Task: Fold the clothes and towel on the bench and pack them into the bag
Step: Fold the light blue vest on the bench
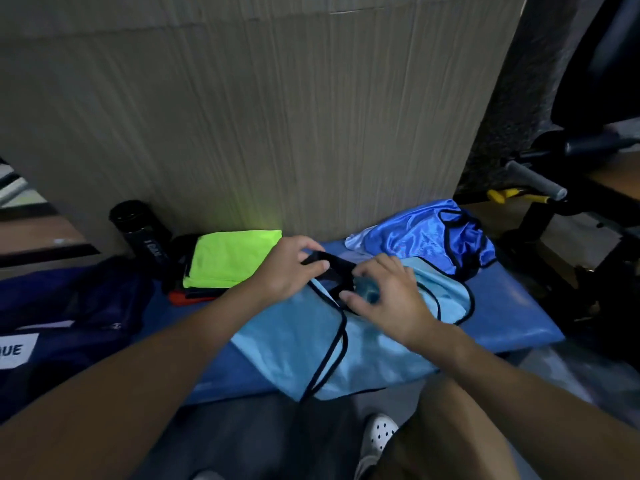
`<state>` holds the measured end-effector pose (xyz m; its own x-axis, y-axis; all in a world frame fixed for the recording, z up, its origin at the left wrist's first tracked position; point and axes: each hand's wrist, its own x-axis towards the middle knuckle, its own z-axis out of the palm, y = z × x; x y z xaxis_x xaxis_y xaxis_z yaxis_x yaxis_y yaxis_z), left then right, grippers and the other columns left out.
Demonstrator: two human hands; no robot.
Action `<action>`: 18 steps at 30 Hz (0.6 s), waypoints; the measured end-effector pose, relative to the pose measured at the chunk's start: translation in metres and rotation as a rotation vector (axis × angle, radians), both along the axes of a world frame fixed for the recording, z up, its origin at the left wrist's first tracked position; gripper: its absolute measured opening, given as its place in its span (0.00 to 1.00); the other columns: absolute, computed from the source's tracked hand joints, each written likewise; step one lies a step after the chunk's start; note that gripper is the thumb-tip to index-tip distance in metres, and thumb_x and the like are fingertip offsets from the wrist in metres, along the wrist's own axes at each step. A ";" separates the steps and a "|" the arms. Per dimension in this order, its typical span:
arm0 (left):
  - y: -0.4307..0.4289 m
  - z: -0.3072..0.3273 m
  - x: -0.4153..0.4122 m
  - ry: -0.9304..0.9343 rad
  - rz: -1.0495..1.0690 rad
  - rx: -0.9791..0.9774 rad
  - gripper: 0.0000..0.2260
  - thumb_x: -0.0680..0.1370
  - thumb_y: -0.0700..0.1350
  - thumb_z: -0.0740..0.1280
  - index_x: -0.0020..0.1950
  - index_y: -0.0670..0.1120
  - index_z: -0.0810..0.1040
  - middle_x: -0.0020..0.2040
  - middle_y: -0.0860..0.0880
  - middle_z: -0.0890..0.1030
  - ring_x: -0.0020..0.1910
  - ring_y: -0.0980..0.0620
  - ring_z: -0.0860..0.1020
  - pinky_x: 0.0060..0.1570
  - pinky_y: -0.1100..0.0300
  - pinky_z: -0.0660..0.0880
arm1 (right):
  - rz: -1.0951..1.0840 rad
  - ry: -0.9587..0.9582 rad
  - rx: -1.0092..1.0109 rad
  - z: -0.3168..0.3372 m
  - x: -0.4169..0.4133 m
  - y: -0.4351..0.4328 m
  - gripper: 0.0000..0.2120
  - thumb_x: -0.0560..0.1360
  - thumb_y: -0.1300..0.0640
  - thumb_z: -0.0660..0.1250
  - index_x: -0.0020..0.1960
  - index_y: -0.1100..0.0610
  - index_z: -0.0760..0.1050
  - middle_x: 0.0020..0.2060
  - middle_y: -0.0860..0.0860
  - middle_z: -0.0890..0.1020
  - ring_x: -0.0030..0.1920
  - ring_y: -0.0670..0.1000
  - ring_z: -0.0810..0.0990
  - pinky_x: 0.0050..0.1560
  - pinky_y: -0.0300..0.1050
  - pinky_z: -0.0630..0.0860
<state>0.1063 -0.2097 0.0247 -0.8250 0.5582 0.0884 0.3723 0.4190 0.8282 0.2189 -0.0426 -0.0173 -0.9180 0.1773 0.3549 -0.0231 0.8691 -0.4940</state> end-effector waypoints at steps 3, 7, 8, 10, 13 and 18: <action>-0.001 0.008 0.009 -0.022 0.026 0.080 0.07 0.77 0.35 0.71 0.54 0.38 0.80 0.43 0.40 0.85 0.35 0.59 0.81 0.39 0.68 0.76 | 0.056 -0.089 -0.014 -0.005 0.001 -0.023 0.27 0.66 0.28 0.63 0.51 0.47 0.80 0.49 0.43 0.72 0.55 0.46 0.65 0.52 0.46 0.58; -0.005 0.018 0.009 -0.033 0.049 0.109 0.09 0.78 0.36 0.70 0.58 0.38 0.79 0.43 0.42 0.84 0.32 0.65 0.78 0.37 0.73 0.72 | 0.136 -0.084 -0.194 0.001 -0.003 -0.031 0.09 0.74 0.47 0.65 0.38 0.50 0.73 0.39 0.48 0.77 0.47 0.51 0.72 0.51 0.50 0.66; -0.008 0.020 0.007 -0.029 0.048 0.083 0.11 0.78 0.38 0.70 0.60 0.39 0.78 0.43 0.45 0.84 0.33 0.66 0.77 0.38 0.74 0.71 | 0.135 -0.053 -0.295 0.007 -0.003 -0.031 0.06 0.73 0.52 0.64 0.38 0.48 0.71 0.36 0.49 0.78 0.42 0.52 0.74 0.48 0.50 0.70; -0.012 0.023 0.006 -0.051 0.020 0.028 0.15 0.79 0.41 0.69 0.66 0.43 0.74 0.47 0.49 0.83 0.40 0.64 0.78 0.43 0.74 0.71 | 0.104 0.017 -0.493 0.023 -0.008 -0.030 0.09 0.74 0.60 0.63 0.38 0.49 0.70 0.31 0.50 0.76 0.33 0.47 0.73 0.39 0.47 0.70; -0.021 0.021 0.008 -0.128 -0.073 -0.012 0.24 0.78 0.47 0.71 0.72 0.46 0.69 0.59 0.49 0.81 0.58 0.57 0.78 0.61 0.66 0.72 | -0.007 0.080 -0.622 0.045 -0.017 -0.026 0.13 0.79 0.62 0.63 0.37 0.52 0.69 0.27 0.45 0.71 0.26 0.40 0.68 0.34 0.40 0.66; -0.035 -0.001 0.010 -0.018 -0.211 -0.231 0.28 0.70 0.44 0.79 0.68 0.46 0.74 0.59 0.52 0.81 0.58 0.56 0.79 0.63 0.58 0.74 | -0.064 0.160 -0.710 0.071 -0.023 -0.020 0.11 0.80 0.58 0.63 0.39 0.52 0.70 0.29 0.45 0.72 0.27 0.39 0.68 0.34 0.36 0.67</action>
<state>0.1168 -0.2449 0.0239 -0.6893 0.7207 -0.0740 0.4571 0.5118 0.7274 0.1957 -0.0629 0.0541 -0.8447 0.4661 0.2632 -0.1017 0.3430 -0.9338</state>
